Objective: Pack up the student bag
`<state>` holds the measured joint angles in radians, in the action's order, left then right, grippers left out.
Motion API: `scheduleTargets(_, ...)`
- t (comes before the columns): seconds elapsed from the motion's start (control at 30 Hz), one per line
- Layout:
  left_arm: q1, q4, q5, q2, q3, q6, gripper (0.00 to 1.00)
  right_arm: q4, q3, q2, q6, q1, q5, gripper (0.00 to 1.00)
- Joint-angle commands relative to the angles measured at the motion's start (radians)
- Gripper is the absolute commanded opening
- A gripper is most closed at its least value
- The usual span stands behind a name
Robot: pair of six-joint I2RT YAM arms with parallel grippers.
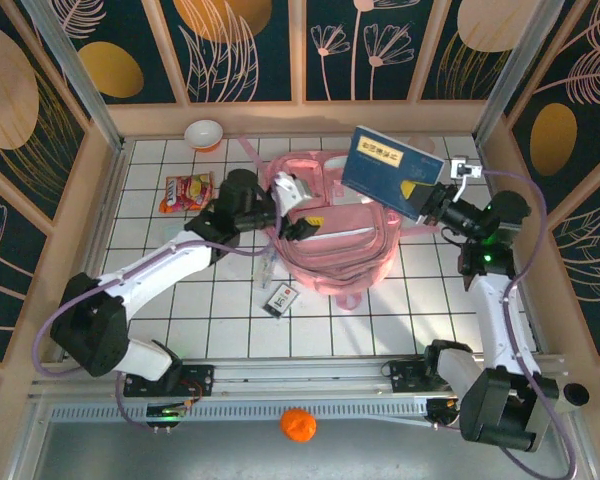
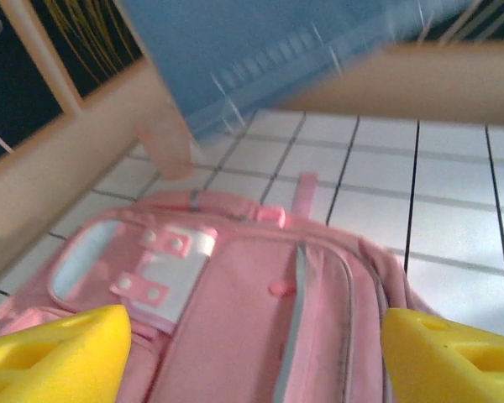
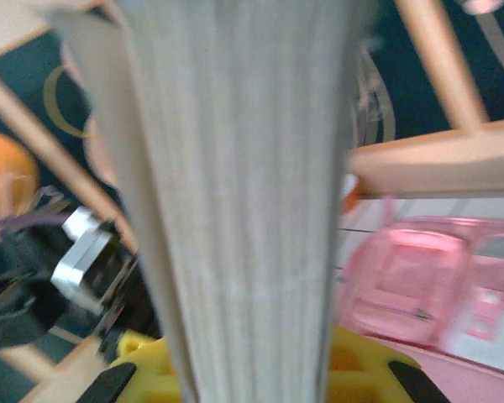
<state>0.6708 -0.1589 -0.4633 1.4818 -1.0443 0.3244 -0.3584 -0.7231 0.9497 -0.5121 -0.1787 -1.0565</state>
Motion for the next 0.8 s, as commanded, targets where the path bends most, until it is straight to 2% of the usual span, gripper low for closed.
scheduleTargets(0.0,0.063,0.114,0.121,0.076,-0.026,0.192,0.79,0.422,-0.022,-0.032,0.157,-0.058,0.125,0.00)
scheduleTargets(0.17,0.132,0.110,0.196,0.195,-0.058,0.237,0.82,0.566,-0.041,-0.035,0.096,-0.084,0.231,0.00)
scheduleTargets(0.37,0.157,0.086,0.248,0.330,-0.110,0.246,0.82,0.609,-0.029,-0.107,0.070,-0.084,0.310,0.00)
scheduleTargets(0.57,0.158,0.055,0.425,0.422,-0.140,0.223,0.80,0.662,-0.022,-0.156,0.035,-0.084,0.349,0.00)
scheduleTargets(0.63,0.158,0.068,0.462,0.443,-0.158,0.214,0.68,0.674,-0.022,-0.169,0.022,-0.084,0.367,0.00)
scheduleTargets(0.77,0.158,0.044,0.418,0.384,-0.143,0.167,0.20,0.700,-0.026,-0.190,0.002,-0.084,0.411,0.00)
